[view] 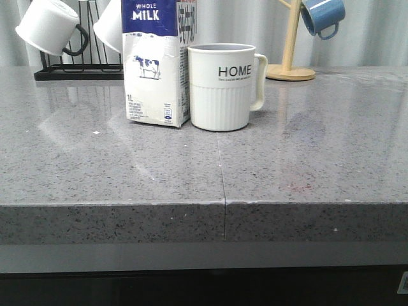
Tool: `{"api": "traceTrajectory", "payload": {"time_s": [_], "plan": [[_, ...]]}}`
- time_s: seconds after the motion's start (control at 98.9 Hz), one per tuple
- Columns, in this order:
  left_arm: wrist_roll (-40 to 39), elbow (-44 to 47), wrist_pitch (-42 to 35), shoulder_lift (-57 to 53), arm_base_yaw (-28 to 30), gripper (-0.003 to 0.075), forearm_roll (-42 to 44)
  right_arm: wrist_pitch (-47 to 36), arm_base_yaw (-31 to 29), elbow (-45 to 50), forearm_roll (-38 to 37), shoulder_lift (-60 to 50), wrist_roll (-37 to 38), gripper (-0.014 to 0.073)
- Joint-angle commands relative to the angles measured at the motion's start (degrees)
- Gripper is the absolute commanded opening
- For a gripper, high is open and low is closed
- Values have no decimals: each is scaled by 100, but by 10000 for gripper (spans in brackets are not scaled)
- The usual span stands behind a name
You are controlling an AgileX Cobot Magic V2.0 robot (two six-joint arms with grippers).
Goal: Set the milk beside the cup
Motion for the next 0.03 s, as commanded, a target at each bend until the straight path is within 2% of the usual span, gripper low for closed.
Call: {"api": "traceTrajectory", "payload": {"time_s": [0.0, 0.02], "plan": [[-47, 236, -492, -177, -28, -21, -51, -476, -27, -105, 31, -134, -39, -60], [-47, 236, -492, -177, -28, -21, -51, -476, -27, -105, 31, -134, -39, -60]]}}
